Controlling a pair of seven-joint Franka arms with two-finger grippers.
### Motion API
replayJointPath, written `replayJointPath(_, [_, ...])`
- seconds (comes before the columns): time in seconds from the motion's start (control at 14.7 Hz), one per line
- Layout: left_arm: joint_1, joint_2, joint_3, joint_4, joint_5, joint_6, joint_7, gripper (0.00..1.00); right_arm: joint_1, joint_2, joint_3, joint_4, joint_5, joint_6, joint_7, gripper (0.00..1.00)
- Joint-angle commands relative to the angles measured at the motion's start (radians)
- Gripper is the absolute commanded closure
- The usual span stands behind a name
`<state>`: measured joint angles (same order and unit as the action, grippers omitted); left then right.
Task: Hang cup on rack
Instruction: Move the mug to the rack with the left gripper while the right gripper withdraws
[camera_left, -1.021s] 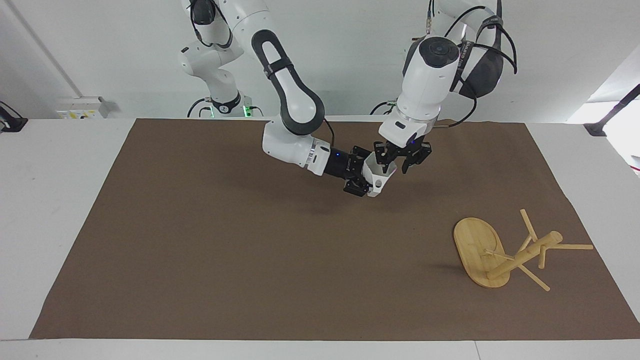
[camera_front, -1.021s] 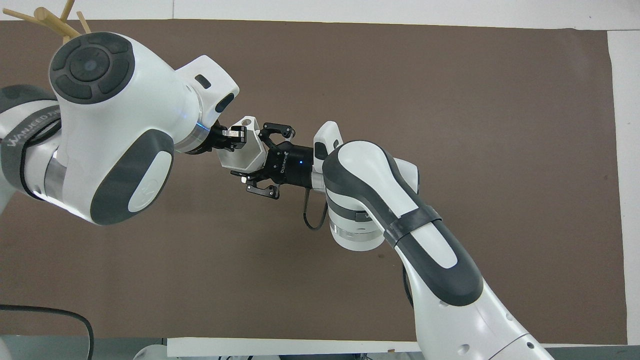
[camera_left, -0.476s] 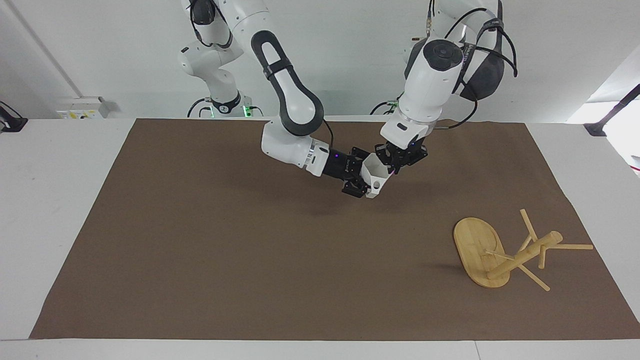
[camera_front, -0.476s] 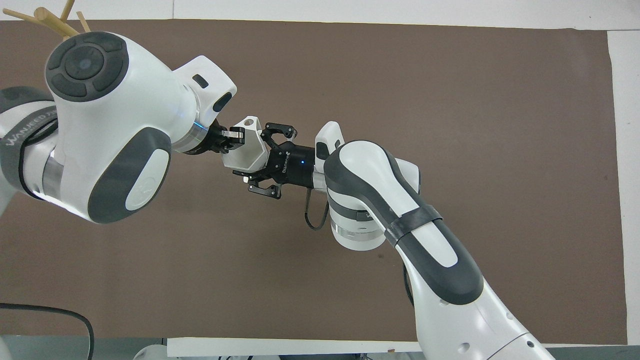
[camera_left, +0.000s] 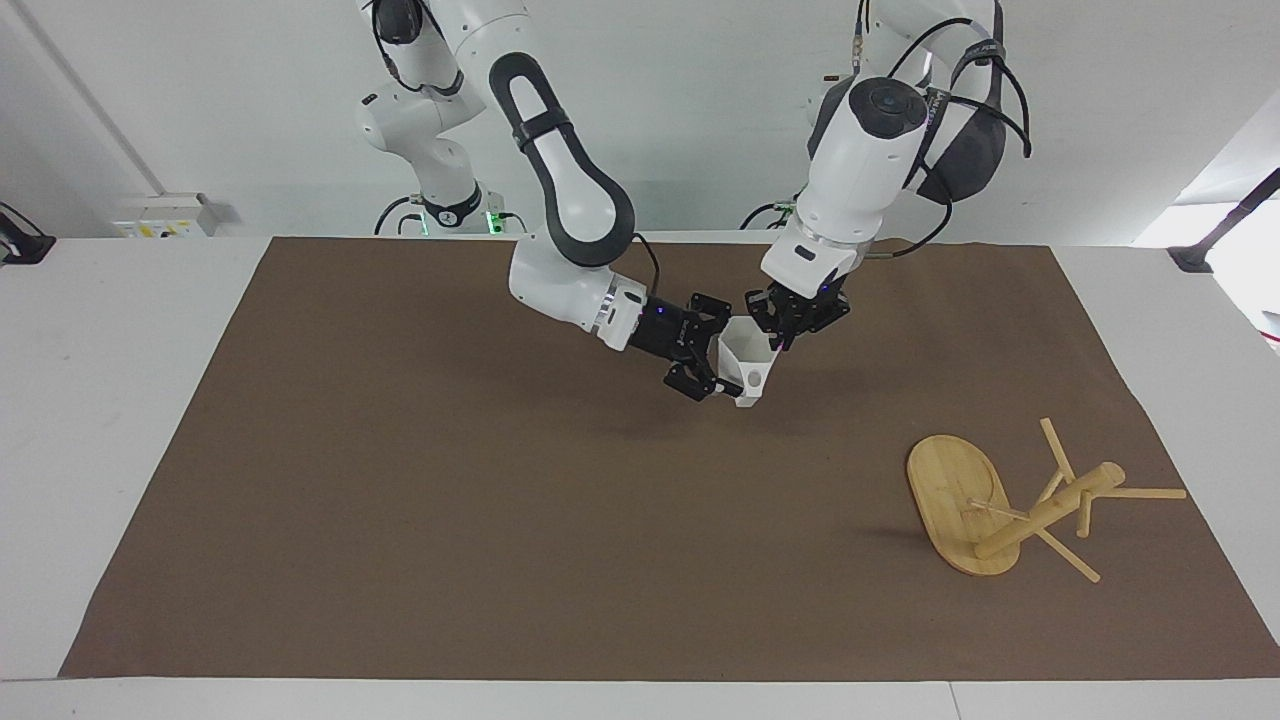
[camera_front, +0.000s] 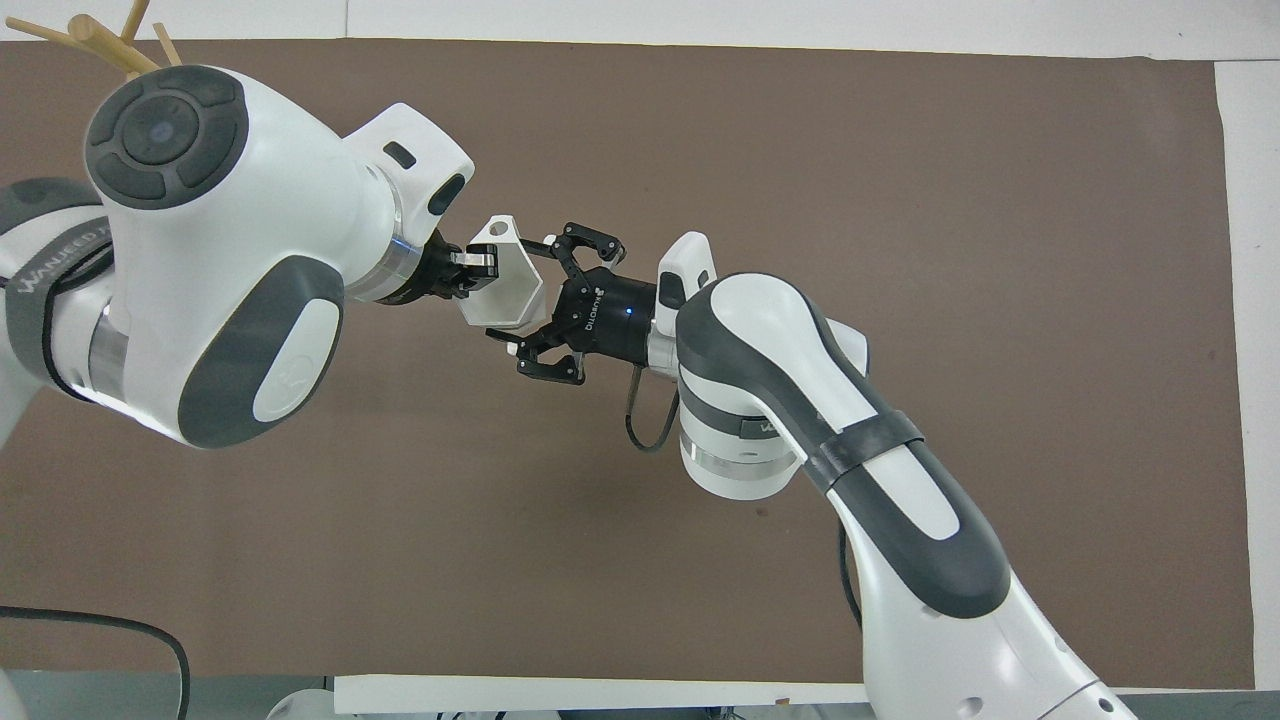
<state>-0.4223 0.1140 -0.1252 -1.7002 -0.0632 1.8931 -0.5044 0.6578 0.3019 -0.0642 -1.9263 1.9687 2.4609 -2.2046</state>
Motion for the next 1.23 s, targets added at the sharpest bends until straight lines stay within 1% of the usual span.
replayJointPath(0.0, [0.008, -0.022, 0.006, -0.033, -0.003, 0.015, -0.058, 1.0, -0.099, -0.072, 0.001, -0.109, -0.005, -0.057, -0.004, 0.0])
replayJointPath(0.07, [0.013, -0.02, 0.007, -0.035, -0.003, 0.04, -0.08, 1.0, -0.14, -0.087, 0.001, -0.134, -0.049, -0.086, -0.004, 0.0])
replayJointPath(0.14, [0.017, -0.02, 0.007, -0.036, -0.003, 0.06, -0.101, 1.0, -0.188, -0.09, 0.001, -0.147, -0.133, -0.126, -0.004, 0.0])
replayJointPath(0.27, [0.04, -0.019, 0.01, -0.039, 0.0, 0.089, -0.132, 1.0, -0.321, -0.095, 0.001, -0.146, -0.355, -0.244, -0.003, 0.0])
replayJointPath(0.41, [0.062, -0.031, 0.012, -0.077, 0.0, 0.161, -0.137, 1.0, -0.439, -0.095, 0.0, -0.138, -0.521, -0.339, 0.014, 0.0])
replayJointPath(0.61, [0.117, -0.069, 0.012, -0.2, 0.002, 0.387, -0.141, 1.0, -0.601, -0.096, -0.003, -0.12, -0.732, -0.489, 0.075, 0.0])
replayJointPath(0.68, [0.138, -0.08, 0.012, -0.244, 0.003, 0.464, -0.14, 1.0, -0.651, -0.095, -0.003, -0.1, -0.798, -0.534, 0.103, 0.0])
replayJointPath(0.75, [0.155, -0.091, 0.012, -0.29, 0.003, 0.551, -0.138, 1.0, -0.712, -0.087, -0.003, -0.065, -0.897, -0.587, 0.162, 0.0])
replayJointPath(0.88, [0.2, -0.106, 0.012, -0.373, 0.003, 0.696, -0.131, 1.0, -0.803, -0.086, -0.003, 0.001, -1.086, -0.676, 0.315, 0.0])
replayJointPath(1.02, [0.238, -0.129, 0.01, -0.476, 0.003, 0.875, -0.128, 1.0, -0.863, -0.115, -0.003, 0.039, -1.25, -0.73, 0.425, 0.0])
replayJointPath(1.09, [0.272, -0.135, 0.01, -0.511, 0.003, 0.95, -0.122, 1.0, -0.88, -0.13, -0.005, 0.052, -1.319, -0.734, 0.469, 0.0])
replayJointPath(1.16, [0.302, -0.134, 0.007, -0.519, 0.005, 0.965, -0.084, 1.0, -0.9, -0.153, -0.006, 0.072, -1.391, -0.734, 0.52, 0.0])
